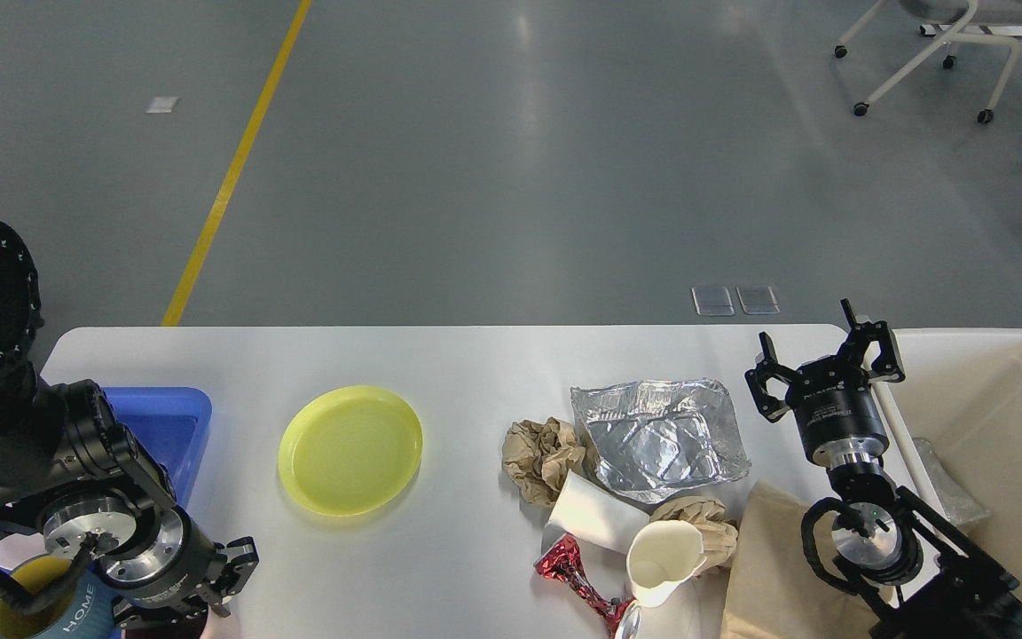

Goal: Tidy desktop

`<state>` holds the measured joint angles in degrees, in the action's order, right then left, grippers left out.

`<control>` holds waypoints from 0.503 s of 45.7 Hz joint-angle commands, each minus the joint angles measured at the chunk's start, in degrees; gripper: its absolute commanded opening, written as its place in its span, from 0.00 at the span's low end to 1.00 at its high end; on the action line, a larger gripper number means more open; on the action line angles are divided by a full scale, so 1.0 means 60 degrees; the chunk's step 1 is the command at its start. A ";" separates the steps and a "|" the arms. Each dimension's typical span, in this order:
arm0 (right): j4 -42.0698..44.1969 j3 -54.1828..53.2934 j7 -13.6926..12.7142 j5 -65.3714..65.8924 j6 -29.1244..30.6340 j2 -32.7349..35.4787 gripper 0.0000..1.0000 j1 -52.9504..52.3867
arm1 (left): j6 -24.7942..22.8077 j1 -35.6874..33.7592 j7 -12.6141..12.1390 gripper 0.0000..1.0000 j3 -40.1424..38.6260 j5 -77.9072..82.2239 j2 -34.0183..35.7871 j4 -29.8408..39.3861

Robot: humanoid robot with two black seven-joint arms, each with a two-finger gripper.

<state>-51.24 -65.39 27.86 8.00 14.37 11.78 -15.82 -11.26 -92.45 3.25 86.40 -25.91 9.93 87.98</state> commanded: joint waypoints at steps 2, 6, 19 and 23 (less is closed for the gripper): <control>0.0000 0.0000 0.0000 0.0000 0.0008 0.0000 1.00 0.0000 | -0.0261 -0.0382 -0.0248 0.07 0.0000 0.0012 0.0000 0.0087; 0.0000 0.0000 0.0000 0.0000 0.0008 0.0000 1.00 0.0000 | -0.0759 -0.0777 -0.0629 0.01 0.0014 0.0012 0.0000 0.0174; 0.0000 0.0000 0.0000 0.0000 -0.0007 0.0000 1.00 0.0000 | -0.1082 -0.1071 -0.0996 0.00 0.0014 -0.0002 -0.0030 0.0204; 0.0000 0.0000 0.0000 0.0000 -0.0007 0.0000 1.00 0.0000 | -0.1141 -0.1086 -0.0996 0.00 0.0029 -0.0002 0.0014 0.0233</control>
<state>-51.24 -65.39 27.86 8.00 14.36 11.78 -15.82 -17.78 -98.86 -2.70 86.49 -25.92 9.72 89.25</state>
